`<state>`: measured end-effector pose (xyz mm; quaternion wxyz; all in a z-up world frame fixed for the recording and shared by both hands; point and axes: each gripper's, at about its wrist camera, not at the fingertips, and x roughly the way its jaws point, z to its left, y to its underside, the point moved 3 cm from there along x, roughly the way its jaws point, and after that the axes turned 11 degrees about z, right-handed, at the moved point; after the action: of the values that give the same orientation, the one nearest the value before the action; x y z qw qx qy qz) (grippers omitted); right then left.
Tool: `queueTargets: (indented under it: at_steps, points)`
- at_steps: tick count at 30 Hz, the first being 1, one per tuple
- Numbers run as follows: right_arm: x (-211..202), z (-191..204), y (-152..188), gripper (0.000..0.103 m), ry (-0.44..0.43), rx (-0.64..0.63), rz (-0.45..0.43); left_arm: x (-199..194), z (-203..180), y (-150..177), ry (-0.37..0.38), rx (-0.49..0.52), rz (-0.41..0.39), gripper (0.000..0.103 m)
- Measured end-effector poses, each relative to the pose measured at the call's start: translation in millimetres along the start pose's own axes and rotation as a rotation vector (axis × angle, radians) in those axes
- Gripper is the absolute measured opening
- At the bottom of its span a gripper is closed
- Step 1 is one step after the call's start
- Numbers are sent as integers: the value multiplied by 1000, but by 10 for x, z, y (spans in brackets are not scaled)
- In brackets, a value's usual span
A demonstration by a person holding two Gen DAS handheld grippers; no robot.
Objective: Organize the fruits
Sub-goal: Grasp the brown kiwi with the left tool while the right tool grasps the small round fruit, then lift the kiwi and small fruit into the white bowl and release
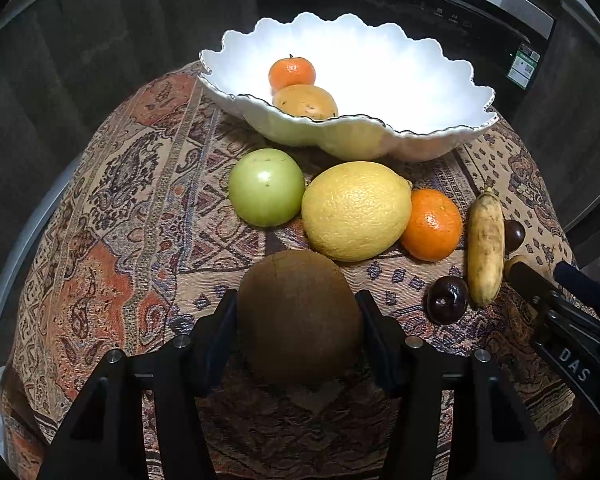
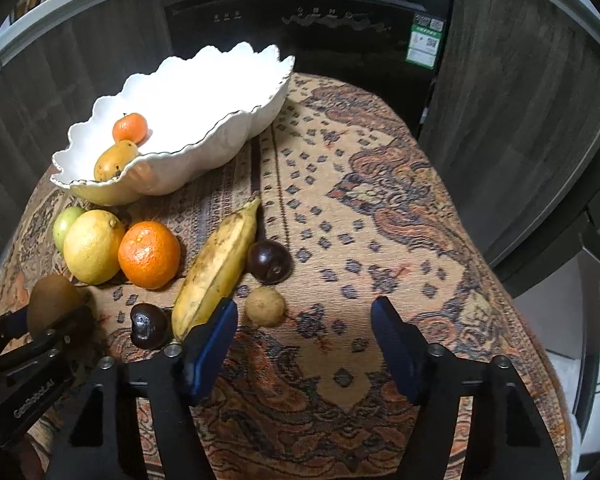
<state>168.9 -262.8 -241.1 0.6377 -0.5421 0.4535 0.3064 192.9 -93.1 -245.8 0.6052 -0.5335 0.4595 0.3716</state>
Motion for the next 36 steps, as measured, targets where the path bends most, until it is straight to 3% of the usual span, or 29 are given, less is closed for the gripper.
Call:
queueTargets:
  at_steps: [12, 36]
  points:
    - [123, 128, -9, 23, -22, -29, 34, -21, 41, 2, -15, -2, 0, 57]
    - [-492, 306, -135, 23, -68, -64, -71, -534, 188, -149, -23, -8, -100, 57]
